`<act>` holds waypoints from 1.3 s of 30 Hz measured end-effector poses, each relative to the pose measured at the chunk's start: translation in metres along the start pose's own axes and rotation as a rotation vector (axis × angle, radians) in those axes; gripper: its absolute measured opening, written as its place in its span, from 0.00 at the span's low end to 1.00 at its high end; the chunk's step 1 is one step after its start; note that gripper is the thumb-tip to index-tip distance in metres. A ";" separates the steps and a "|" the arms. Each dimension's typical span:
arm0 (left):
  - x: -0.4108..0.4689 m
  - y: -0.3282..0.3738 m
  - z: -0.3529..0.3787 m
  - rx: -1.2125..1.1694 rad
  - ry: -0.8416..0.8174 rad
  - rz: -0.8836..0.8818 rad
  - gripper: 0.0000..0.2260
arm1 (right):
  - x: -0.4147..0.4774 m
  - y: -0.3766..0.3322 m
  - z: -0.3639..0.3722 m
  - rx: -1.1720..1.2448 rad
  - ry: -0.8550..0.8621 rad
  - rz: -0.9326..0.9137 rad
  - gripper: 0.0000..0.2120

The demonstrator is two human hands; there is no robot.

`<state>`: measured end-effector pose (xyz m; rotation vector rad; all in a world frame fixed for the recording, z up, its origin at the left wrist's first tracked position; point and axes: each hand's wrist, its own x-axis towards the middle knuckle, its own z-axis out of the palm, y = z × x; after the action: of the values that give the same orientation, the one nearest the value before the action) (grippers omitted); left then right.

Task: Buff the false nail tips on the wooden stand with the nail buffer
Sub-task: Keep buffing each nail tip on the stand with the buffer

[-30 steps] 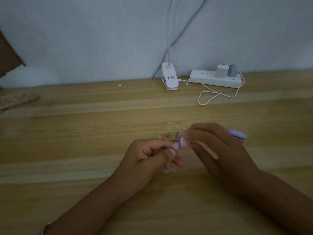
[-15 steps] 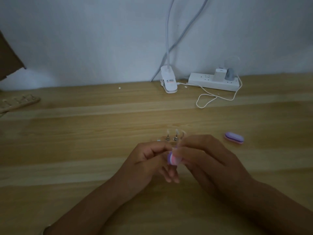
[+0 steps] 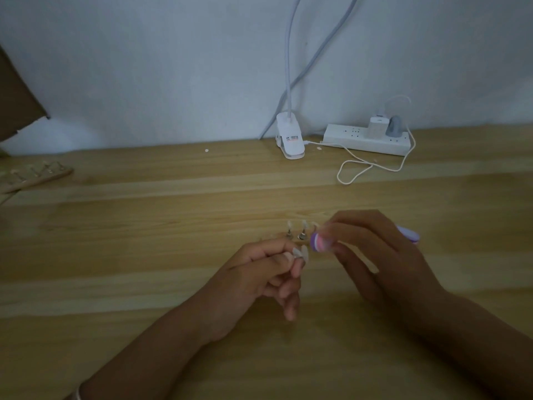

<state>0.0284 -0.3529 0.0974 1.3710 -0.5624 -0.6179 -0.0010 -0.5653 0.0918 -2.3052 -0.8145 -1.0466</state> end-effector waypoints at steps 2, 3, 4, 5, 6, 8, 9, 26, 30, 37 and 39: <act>0.002 -0.001 0.001 0.021 0.052 0.015 0.09 | 0.000 -0.003 0.004 0.070 0.023 -0.001 0.08; 0.003 -0.002 0.002 0.036 0.081 0.024 0.09 | -0.002 -0.004 0.006 0.089 0.014 -0.015 0.08; 0.002 -0.002 0.002 0.048 0.101 0.034 0.09 | -0.003 -0.004 0.007 0.098 0.000 -0.011 0.08; 0.002 -0.002 0.001 0.054 0.114 0.047 0.09 | -0.002 -0.002 0.006 0.091 -0.015 0.013 0.08; 0.002 -0.001 0.001 0.059 0.128 0.062 0.10 | -0.001 -0.001 0.005 0.079 -0.017 0.048 0.08; 0.002 -0.001 0.000 0.102 0.194 0.092 0.12 | 0.002 0.001 0.001 0.062 -0.018 0.145 0.08; 0.002 -0.002 -0.001 0.147 0.246 0.108 0.12 | 0.003 0.000 -0.001 0.072 -0.031 0.207 0.08; 0.001 -0.016 -0.002 0.829 0.301 0.236 0.07 | 0.001 0.000 -0.013 0.016 -0.703 0.329 0.14; 0.002 -0.013 -0.003 0.913 0.333 0.191 0.07 | 0.001 -0.003 -0.010 0.068 -0.675 0.386 0.04; 0.002 -0.013 -0.003 0.921 0.338 0.210 0.07 | 0.006 -0.003 -0.006 0.521 -0.501 0.593 0.07; 0.003 -0.012 -0.002 0.938 0.329 0.217 0.06 | 0.008 -0.002 -0.005 0.584 -0.508 0.633 0.05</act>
<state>0.0307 -0.3548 0.0852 2.1913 -0.7563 0.1015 -0.0002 -0.5647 0.1017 -2.0786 -0.4142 0.0613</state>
